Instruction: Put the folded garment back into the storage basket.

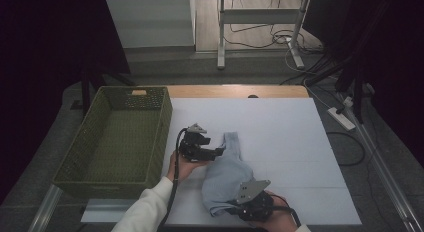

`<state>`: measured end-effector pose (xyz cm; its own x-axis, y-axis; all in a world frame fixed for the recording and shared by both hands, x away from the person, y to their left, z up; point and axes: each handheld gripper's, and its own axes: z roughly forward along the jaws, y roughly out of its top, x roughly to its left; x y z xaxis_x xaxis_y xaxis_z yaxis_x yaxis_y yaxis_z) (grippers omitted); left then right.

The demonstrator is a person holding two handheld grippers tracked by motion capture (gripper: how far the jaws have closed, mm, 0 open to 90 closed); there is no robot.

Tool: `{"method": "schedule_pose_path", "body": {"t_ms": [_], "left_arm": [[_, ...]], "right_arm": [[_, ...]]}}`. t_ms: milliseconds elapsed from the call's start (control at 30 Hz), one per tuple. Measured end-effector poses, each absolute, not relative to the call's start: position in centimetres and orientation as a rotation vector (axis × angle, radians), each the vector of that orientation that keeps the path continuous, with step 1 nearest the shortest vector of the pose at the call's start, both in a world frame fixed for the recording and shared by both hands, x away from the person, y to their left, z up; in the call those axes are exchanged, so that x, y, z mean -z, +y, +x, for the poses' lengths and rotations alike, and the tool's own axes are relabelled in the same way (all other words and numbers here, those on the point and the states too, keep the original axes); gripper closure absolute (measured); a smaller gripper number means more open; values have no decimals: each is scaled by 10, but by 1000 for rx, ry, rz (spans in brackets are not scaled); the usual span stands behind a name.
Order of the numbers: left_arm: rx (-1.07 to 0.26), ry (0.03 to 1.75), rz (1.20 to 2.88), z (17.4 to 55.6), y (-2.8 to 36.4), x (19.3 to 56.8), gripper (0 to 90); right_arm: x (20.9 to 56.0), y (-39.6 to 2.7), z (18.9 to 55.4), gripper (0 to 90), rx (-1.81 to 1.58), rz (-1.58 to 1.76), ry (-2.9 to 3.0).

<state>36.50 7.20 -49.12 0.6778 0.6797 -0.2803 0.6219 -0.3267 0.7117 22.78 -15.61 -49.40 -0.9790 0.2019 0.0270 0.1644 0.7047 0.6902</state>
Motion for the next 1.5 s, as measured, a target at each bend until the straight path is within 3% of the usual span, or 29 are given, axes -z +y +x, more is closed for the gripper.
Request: {"method": "schedule_pose_path", "body": {"t_ms": [533,1167,1500], "left_arm": [[-66,1089,2127,403,44,517,236],[-59,1080,2178,416,31,527,217],[-11,1041,2184,409,24,526,407]], "right_arm": [[494,-156,227,787,-1136,300,2857],[495,-155,227,787,-1125,303,2863],[495,-154,228,787,-1119,304,2864]]}}
